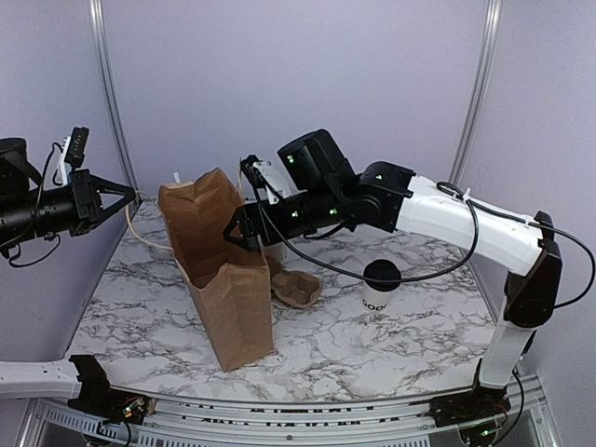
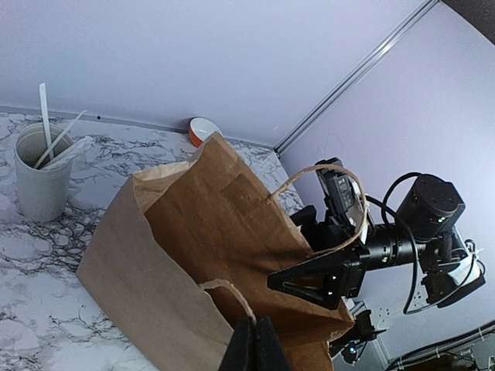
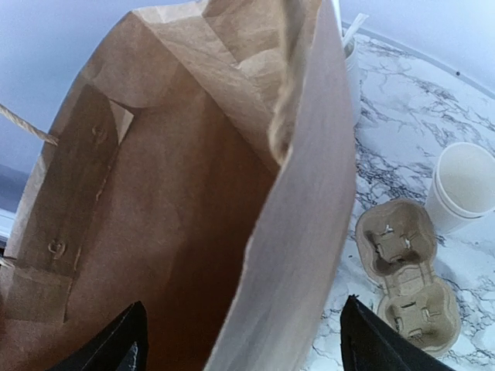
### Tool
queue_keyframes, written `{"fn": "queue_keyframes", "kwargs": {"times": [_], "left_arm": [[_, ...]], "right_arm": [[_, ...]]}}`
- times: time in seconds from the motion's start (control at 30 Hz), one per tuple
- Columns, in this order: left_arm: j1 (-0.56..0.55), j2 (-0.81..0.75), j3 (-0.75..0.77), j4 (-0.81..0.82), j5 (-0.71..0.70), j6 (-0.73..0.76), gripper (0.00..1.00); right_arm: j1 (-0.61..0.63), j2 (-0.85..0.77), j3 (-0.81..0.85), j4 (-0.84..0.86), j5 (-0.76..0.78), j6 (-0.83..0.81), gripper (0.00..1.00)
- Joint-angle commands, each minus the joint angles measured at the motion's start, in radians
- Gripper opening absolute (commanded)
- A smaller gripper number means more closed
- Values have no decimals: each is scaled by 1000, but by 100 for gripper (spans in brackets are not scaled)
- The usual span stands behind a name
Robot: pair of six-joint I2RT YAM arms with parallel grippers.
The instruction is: Pack the takeout coffee
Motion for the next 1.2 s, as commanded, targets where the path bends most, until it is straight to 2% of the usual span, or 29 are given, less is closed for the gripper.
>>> {"fn": "queue_keyframes", "kwargs": {"times": [0.0,0.2,0.37,0.63,0.77,0.9,1.17], "left_arm": [[4,36,71,-46,-17,77,0],[4,74,137,-112,-61,120,0],[4,52,113,-129,-56,132,0],[4,64,119,-90,172,219,0],[4,85,145,-87,238,277,0],[4,100,172,-93,256,330,0],[4,125,196,-72,231,374,0]], "right_arm": [[-6,-38,23,-25,55,-31,83],[-6,-80,-32,-25,65,-47,86],[-5,-89,-57,-70,68,-70,87],[-48,-150,-191,-48,152,-6,87],[-103,-169,-325,45,125,58,83],[-124,-135,-389,136,111,115,81],[-143,38,-398,266,58,200,80]]}}
